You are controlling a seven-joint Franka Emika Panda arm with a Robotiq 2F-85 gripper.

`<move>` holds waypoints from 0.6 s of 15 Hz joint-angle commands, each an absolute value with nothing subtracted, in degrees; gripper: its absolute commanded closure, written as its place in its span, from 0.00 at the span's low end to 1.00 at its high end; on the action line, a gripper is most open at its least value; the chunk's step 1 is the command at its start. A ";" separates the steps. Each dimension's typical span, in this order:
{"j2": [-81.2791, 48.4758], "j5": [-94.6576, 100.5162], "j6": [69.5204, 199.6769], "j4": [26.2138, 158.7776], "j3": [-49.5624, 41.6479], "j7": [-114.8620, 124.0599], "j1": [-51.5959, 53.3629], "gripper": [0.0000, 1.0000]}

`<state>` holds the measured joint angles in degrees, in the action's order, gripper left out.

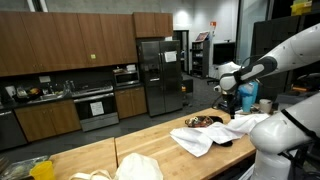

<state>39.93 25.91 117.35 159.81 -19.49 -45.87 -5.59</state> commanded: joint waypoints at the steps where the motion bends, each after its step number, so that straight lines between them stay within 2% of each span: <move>1: 38.52 20.92 117.57 159.82 -17.81 -45.95 -4.30 0.00; 5: 35.62 12.15 118.13 159.93 -16.14 -43.11 -2.09 0.00; 9: 30.79 13.57 125.28 159.92 -15.30 -45.25 -2.18 0.00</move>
